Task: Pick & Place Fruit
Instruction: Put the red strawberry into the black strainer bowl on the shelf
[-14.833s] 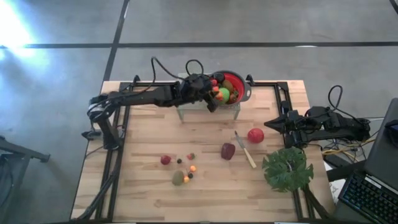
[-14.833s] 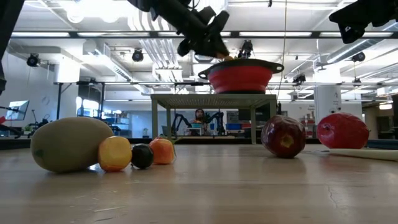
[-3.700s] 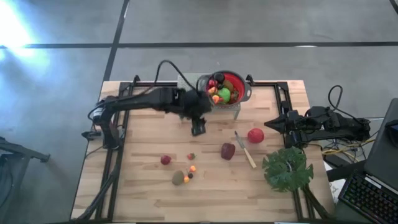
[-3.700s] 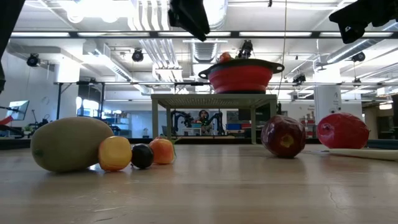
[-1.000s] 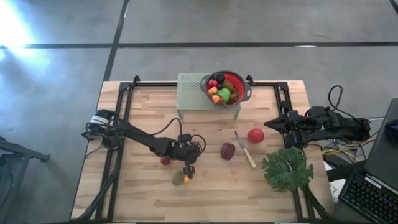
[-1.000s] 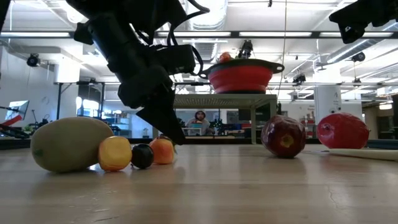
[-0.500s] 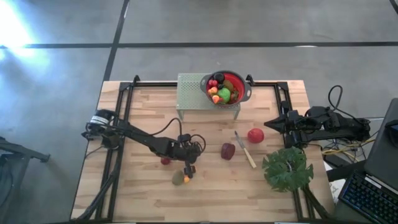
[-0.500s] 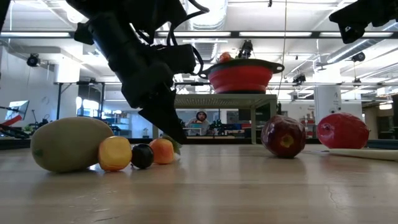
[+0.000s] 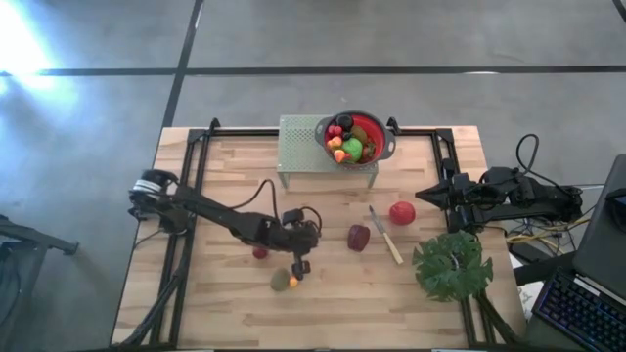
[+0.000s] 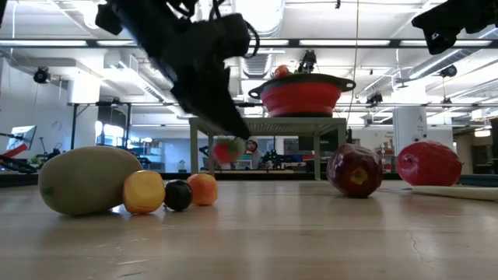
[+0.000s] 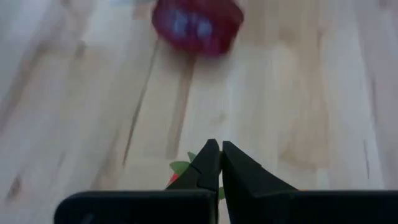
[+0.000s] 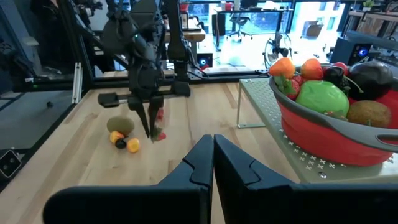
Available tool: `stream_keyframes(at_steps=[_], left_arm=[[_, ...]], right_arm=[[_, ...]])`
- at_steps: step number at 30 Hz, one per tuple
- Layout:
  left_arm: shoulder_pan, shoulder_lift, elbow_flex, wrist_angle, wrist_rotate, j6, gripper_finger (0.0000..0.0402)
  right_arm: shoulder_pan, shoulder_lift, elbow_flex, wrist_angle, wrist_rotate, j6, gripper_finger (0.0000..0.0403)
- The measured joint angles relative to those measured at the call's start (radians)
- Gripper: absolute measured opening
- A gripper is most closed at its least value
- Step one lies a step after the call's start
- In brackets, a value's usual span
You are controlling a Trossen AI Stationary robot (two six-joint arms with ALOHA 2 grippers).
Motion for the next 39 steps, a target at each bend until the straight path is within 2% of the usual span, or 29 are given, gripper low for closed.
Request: stream_keyframes(at_steps=[8, 14, 28, 33, 39], left_arm=[[0.001, -0.010, 0.001, 0.124, -0.009, 0.003, 0.0007], [0.003, -0.010, 0.004, 0.140, -0.006, 0.008, 0.0007], [0.014, -0.010, 0.043, 0.299, 0.012, 0.029, 0.0008], [0.016, -0.010, 0.070, 0.409, 0.063, 0.097, 0.0008], [0.029, -0.010, 0.143, 0.467, 0.059, 0.231, 0.0008]], right_arm=[[0.000, 0.000, 0.000, 0.000, 0.000, 0.000, 0.0008], [0.000, 0.000, 0.000, 0.000, 0.000, 0.000, 0.0008], [0.000, 0.000, 0.000, 0.000, 0.000, 0.000, 0.0008], [0.000, 0.000, 0.000, 0.000, 0.000, 0.000, 0.0008], [0.000, 0.000, 0.000, 0.000, 0.000, 0.000, 0.0008]])
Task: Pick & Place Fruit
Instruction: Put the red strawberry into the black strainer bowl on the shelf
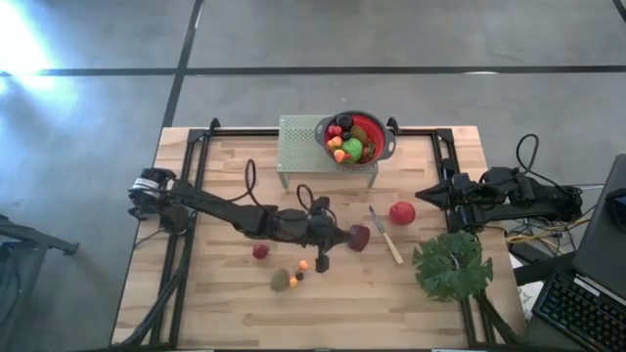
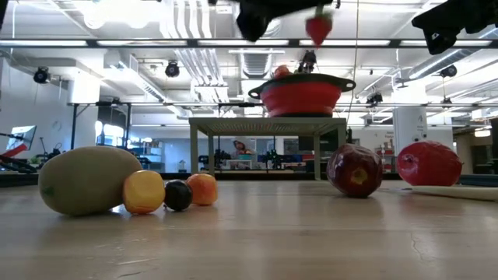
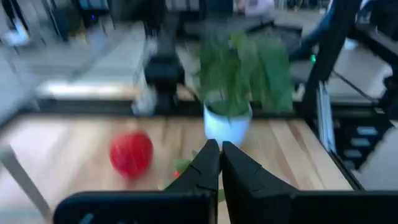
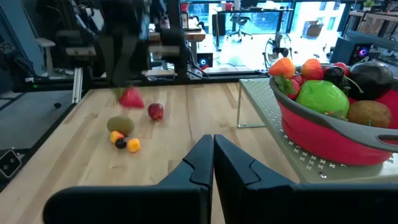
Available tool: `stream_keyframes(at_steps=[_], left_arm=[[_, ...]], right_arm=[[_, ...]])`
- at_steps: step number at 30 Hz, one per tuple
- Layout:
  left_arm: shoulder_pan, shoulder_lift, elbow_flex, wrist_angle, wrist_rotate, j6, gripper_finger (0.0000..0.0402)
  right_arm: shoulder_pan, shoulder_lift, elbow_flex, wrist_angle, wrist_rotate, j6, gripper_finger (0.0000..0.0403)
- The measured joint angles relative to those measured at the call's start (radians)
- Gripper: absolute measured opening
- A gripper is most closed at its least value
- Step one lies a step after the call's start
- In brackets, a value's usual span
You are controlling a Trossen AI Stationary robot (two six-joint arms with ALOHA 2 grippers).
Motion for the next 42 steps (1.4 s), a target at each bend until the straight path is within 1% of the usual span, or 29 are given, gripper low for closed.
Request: stream_keyframes(at_steps=[4, 11, 20, 30, 36, 42], left_arm=[[0.023, 0.000, 0.044, 0.057, -0.013, 0.079, 0.0009], [0.096, 0.000, 0.129, 0.050, -0.013, 0.121, 0.0009], [0.230, 0.002, 0.177, 0.034, -0.011, 0.139, 0.0009], [0.384, 0.002, 0.176, 0.012, -0.002, 0.091, 0.0009], [0.447, 0.015, 0.176, 0.010, 0.027, 0.052, 0.0009], [0.483, 0.038, 0.174, 0.007, 0.069, 0.017, 0.0010]], right_arm=[[0.000, 0.000, 0.000, 0.000, 0.000, 0.000, 0.0008], [0.000, 0.000, 0.000, 0.000, 0.000, 0.000, 0.0008], [0.000, 0.000, 0.000, 0.000, 0.000, 0.000, 0.0008], [0.000, 0.000, 0.000, 0.000, 0.000, 0.000, 0.0008], [0.000, 0.000, 0.000, 0.000, 0.000, 0.000, 0.0008], [0.000, 0.000, 0.000, 0.000, 0.000, 0.000, 0.0008]])
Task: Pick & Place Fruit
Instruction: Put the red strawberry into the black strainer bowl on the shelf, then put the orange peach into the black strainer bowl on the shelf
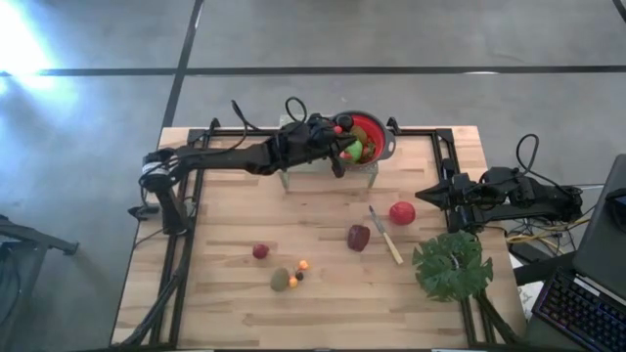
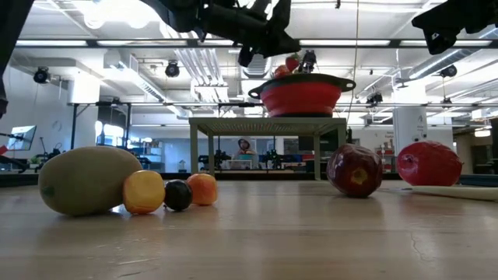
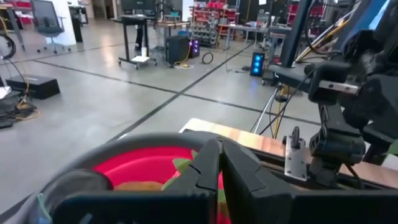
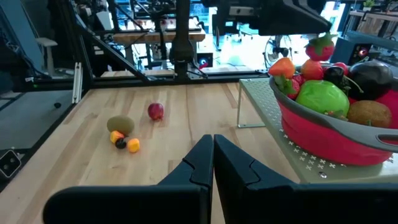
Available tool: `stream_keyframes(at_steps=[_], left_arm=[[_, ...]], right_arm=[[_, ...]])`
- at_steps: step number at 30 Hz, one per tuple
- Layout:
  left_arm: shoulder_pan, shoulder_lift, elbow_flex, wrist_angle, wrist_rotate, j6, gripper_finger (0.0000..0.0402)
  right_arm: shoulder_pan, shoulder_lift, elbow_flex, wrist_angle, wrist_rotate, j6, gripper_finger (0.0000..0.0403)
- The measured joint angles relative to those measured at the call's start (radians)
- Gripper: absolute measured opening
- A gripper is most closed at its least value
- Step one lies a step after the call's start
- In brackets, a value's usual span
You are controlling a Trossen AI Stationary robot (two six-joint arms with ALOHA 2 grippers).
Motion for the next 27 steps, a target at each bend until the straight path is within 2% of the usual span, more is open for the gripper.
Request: stream_keyframes(at_steps=[12, 27], left_arm=[[0.021, 0.024, 0.000, 0.000, 0.005, 0.021, 0.0017], [0.022, 0.024, 0.012, 0.000, 0.004, 0.019, 0.0121]], right_arm=[[0.000, 0.000, 0.000, 0.000, 0.000, 0.000, 0.0008], [0.000, 0.000, 0.000, 0.000, 0.000, 0.000, 0.0008]])
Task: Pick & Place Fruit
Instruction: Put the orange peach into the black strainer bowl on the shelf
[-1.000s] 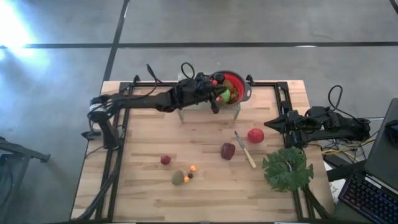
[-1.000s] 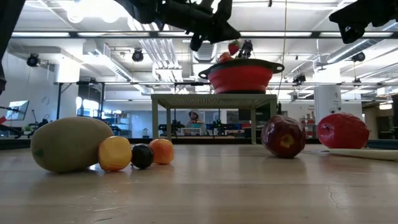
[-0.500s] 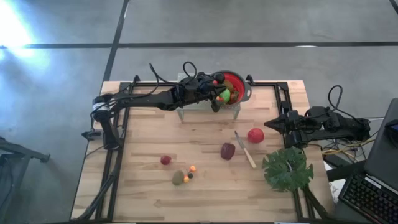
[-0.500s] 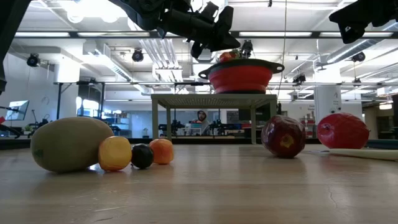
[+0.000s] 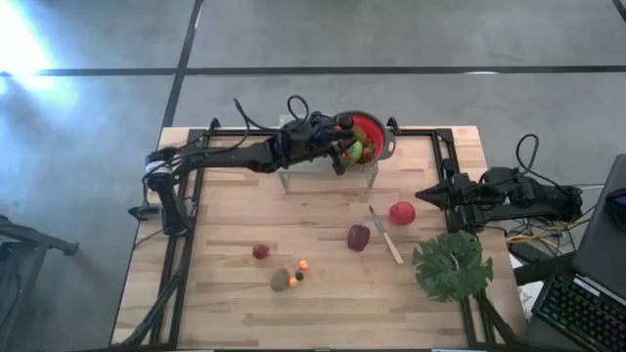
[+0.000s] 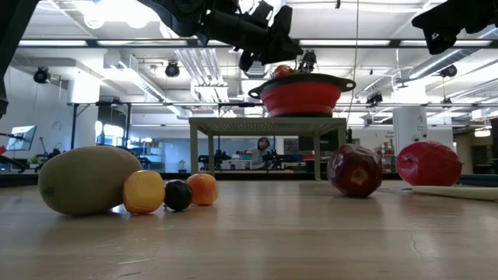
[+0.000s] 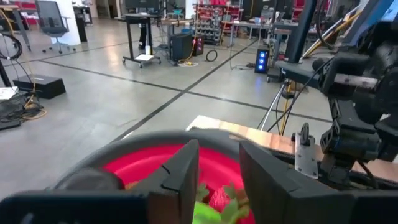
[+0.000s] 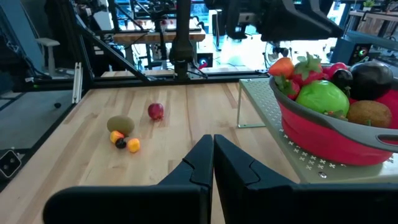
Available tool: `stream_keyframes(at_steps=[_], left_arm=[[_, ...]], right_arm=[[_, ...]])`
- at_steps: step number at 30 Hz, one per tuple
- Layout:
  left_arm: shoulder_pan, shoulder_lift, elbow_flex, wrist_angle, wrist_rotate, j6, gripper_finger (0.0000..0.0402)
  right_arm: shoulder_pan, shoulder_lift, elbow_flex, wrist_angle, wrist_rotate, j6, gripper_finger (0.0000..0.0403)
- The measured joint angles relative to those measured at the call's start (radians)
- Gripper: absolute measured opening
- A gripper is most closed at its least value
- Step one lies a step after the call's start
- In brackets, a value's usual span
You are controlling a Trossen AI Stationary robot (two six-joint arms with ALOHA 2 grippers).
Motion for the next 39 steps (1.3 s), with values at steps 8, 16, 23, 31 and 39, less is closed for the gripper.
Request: stream_keyframes(at_steps=[8, 16, 23, 31, 39], left_arm=[[-0.002, 0.000, 0.095, -0.054, 0.046, -0.003, 0.0132], [-0.026, 0.000, 0.272, -0.413, 0.150, 0.003, 0.0133], [-0.079, -0.001, 0.387, -0.705, 0.152, 0.005, 0.0128], [-0.208, -0.012, 0.408, -0.930, 0.156, 0.004, 0.0128], [-0.394, -0.012, 0.387, -1.043, 0.133, -0.035, 0.0128]], right_arm=[[0.000, 0.000, 0.000, 0.000, 0.000, 0.000, 0.0008], [0.000, 0.000, 0.000, 0.000, 0.000, 0.000, 0.0008], [0.000, 0.000, 0.000, 0.000, 0.000, 0.000, 0.0008], [0.000, 0.000, 0.000, 0.000, 0.000, 0.000, 0.0008], [0.000, 0.000, 0.000, 0.000, 0.000, 0.000, 0.0008]])
